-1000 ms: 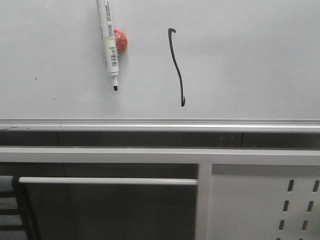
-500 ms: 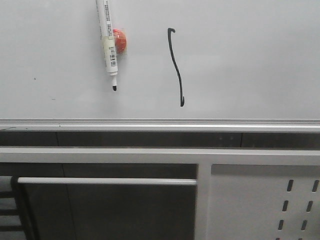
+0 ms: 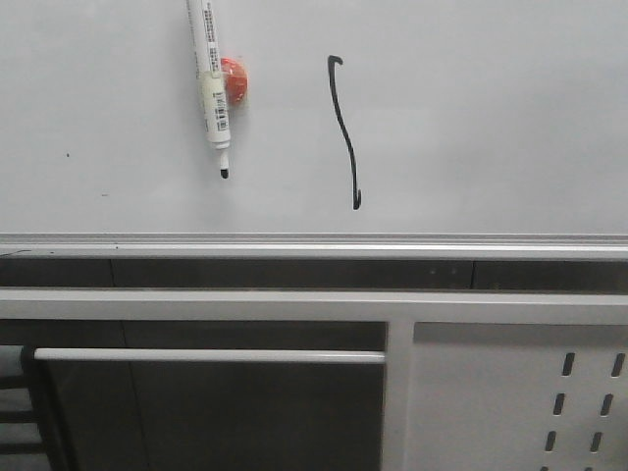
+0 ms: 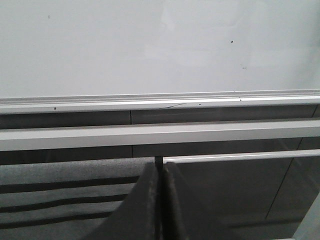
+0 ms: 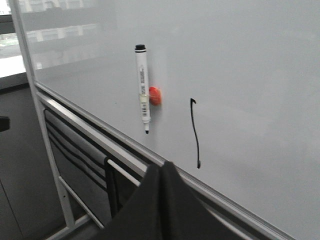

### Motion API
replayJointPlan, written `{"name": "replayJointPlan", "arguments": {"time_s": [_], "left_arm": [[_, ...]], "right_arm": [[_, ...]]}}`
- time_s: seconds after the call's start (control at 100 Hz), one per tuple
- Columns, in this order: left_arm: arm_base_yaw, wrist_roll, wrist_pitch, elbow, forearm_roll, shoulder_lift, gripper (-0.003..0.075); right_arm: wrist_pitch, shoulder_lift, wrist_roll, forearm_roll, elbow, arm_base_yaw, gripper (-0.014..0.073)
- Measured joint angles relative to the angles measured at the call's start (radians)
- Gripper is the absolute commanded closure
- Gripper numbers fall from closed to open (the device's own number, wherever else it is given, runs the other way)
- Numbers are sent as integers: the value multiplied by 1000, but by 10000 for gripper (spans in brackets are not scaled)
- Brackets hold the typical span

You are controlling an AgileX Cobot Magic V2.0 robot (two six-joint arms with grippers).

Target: Write number 1 on whiteboard

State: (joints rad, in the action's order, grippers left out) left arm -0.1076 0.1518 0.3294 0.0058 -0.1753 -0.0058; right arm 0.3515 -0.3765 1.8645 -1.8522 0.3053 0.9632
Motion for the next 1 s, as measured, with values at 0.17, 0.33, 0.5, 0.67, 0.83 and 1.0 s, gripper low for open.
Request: {"name": "replayJointPlan", "arguments": {"time_s": [0.17, 0.33, 0.5, 0.67, 0.83, 1.0], "left_arm": [[0, 0, 0, 0, 0, 0, 738], [0, 0, 0, 0, 0, 0, 738], [0, 0, 0, 0, 0, 0, 738], [0, 0, 0, 0, 0, 0, 738], [0, 0, 0, 0, 0, 0, 738], [0, 0, 0, 0, 0, 0, 738]], "right_arm": [[75, -13, -160, 168, -15, 0, 656], [213, -61, -831, 790, -143, -19, 656], [171, -129, -1246, 1134, -264, -164, 656], [33, -133, -1539, 1455, -305, -395, 656], [-4, -115, -1802, 1747, -317, -575, 656], [-107, 3, -1877, 1829, -317, -706, 656]]}}
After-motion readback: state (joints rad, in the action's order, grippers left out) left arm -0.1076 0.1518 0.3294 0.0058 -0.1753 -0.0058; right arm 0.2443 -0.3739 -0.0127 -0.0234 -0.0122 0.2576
